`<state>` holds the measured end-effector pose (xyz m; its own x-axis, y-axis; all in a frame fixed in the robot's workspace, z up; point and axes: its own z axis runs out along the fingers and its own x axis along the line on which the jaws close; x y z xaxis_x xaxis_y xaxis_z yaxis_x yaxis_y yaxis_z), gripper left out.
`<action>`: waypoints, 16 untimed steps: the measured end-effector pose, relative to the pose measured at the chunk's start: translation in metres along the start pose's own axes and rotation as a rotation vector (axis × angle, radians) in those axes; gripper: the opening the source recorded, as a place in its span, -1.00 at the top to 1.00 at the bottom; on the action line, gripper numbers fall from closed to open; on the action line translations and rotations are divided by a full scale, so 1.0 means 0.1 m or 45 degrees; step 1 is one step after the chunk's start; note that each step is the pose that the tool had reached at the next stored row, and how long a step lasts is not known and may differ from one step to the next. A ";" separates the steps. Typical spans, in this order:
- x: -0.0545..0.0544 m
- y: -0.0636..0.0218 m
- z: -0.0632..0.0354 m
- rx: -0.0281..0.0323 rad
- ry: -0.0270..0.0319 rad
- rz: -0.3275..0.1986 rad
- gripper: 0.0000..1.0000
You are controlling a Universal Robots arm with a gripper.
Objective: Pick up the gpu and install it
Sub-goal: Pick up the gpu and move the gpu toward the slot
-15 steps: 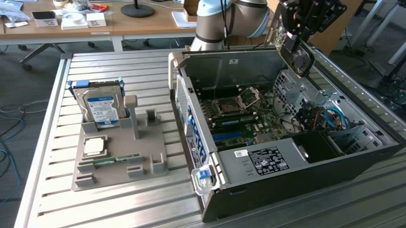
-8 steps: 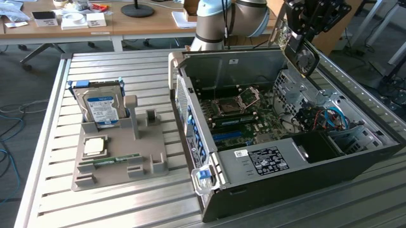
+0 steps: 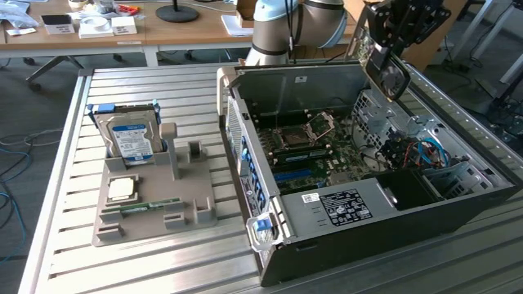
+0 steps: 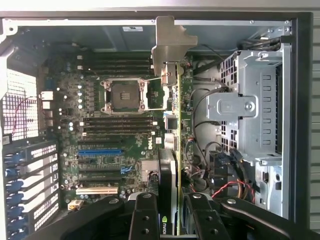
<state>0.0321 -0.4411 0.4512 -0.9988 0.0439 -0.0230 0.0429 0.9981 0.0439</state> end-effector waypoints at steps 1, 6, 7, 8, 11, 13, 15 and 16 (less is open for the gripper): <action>0.00 -0.001 0.018 0.0000 0.0000 0.000 0.47; 0.00 -0.005 0.109 0.0000 0.0001 0.000 0.47; 0.00 -0.006 0.128 -0.0001 0.0000 0.000 0.47; 0.00 -0.006 0.145 0.0000 0.0000 0.000 0.47; 0.00 -0.009 0.201 -0.0002 0.0000 0.000 0.47; 0.01 -0.010 0.236 -0.0001 0.0000 0.000 0.47; 0.01 -0.012 0.272 -0.0001 0.0000 0.000 0.47; 0.01 -0.013 0.290 0.0001 0.0000 0.000 0.47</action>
<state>0.0321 -0.4411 0.4222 -0.9988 0.0439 -0.0230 0.0429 0.9981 0.0438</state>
